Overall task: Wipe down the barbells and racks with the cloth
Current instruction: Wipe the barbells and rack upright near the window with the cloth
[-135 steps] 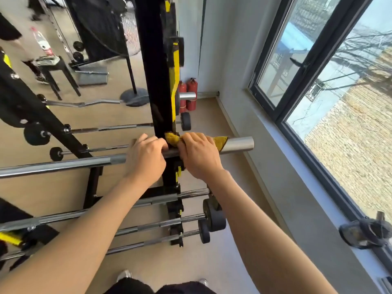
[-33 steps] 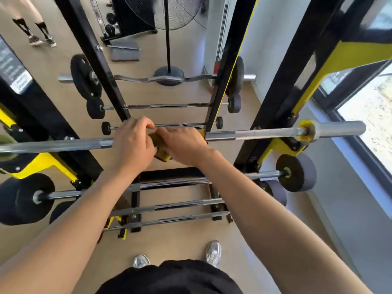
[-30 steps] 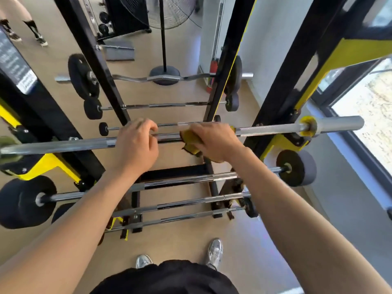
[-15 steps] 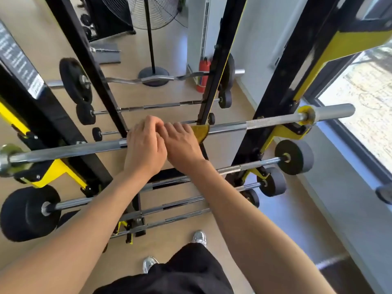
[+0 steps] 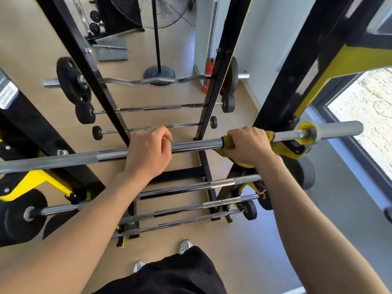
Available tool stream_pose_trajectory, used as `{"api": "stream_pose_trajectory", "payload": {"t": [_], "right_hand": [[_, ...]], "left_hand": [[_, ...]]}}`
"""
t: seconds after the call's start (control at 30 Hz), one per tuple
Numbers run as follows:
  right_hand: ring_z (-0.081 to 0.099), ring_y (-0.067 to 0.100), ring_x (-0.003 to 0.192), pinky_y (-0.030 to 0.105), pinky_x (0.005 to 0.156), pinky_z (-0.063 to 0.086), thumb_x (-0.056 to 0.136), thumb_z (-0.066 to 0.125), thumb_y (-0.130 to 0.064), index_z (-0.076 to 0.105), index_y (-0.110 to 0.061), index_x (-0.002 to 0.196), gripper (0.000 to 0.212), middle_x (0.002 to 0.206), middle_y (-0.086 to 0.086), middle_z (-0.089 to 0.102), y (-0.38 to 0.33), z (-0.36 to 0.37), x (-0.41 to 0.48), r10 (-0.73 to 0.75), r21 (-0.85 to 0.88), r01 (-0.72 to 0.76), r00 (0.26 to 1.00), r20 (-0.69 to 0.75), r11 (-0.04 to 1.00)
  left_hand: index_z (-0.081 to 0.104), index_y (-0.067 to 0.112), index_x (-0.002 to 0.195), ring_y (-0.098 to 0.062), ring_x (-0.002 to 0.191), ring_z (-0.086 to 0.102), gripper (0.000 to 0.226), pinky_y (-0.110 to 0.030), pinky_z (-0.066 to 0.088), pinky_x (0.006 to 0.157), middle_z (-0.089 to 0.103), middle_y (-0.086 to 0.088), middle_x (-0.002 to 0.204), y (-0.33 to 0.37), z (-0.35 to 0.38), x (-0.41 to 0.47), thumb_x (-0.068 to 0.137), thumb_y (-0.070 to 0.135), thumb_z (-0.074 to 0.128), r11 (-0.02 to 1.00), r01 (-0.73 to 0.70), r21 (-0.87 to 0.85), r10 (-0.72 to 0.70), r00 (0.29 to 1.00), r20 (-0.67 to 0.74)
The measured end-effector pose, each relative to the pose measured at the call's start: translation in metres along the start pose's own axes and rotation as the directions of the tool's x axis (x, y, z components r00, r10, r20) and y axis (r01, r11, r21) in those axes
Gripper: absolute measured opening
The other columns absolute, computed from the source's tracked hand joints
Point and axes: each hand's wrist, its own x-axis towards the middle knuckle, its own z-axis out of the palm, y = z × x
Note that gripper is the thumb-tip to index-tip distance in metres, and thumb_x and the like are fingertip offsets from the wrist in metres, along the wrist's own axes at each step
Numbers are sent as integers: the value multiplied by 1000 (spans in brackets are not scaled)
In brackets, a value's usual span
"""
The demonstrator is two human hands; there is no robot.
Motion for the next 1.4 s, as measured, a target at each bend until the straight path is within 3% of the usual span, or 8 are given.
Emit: {"api": "stream_pose_trajectory", "payload": {"t": [0.23,0.33,0.47,0.67,1.03,1.2,1.33,1.4], "right_hand": [[68,21,89,37,78,50,101,56,-38,63,-16,122,31,102,0,71,-129,6,16,-402,150,428,899,-174,892],[66,20,86,33,73,49,100,54,-58,67,-17,120,47,104,0,73,-105,-3,27,-488,208,503,865,-121,839],[60,14,59,29,55,41,89,36,-89,62,-21,76,74,68,-4,63,-19,-8,31,-311,262,288,949,53,921],[59,16,59,30,58,40,97,15,-81,60,-16,68,83,63,1,60,25,6,28,-138,123,130,989,57,984],[50,11,58,32,61,39,105,12,-67,55,-23,66,73,64,-4,54,-134,-1,37,-274,195,288,957,-100,937],[53,14,58,32,57,37,109,22,-56,48,-22,65,62,62,-4,51,-249,-8,40,-266,167,307,936,-232,937],[63,20,63,32,58,41,102,50,-33,66,-20,86,26,70,-2,63,-312,1,30,-250,137,299,924,-291,944],[69,25,71,36,64,49,101,43,-32,70,-15,95,32,80,4,71,-316,13,28,-304,112,376,863,-404,920]], "left_hand": [[73,18,96,-8,71,62,28,-28,55,69,71,4,86,32,11,42,100,21,45,991,89,-96,-97,992,-78],[74,19,94,-10,75,67,32,-37,59,72,73,5,84,40,10,50,97,24,43,987,107,-118,-111,993,-35],[73,19,99,-12,73,69,34,-44,62,72,73,5,83,37,13,43,100,31,41,989,128,-80,-128,992,1],[68,20,98,-12,63,66,34,-36,60,60,68,6,74,9,7,25,103,40,41,982,187,40,-187,982,-1],[65,24,77,-18,60,62,34,-41,58,55,63,4,66,-73,-67,-23,104,30,46,902,342,263,-366,929,50],[67,20,108,-17,71,67,32,-39,59,59,69,3,83,-95,-91,-42,109,30,37,941,276,194,-271,961,-50],[63,15,117,-22,95,67,26,-45,58,80,70,-5,107,-108,-106,-49,110,24,40,958,253,134,-231,959,-165],[64,14,117,-22,95,67,27,-44,57,81,70,-5,108,-108,-109,-50,110,23,39,967,228,112,-207,963,-172]]}}
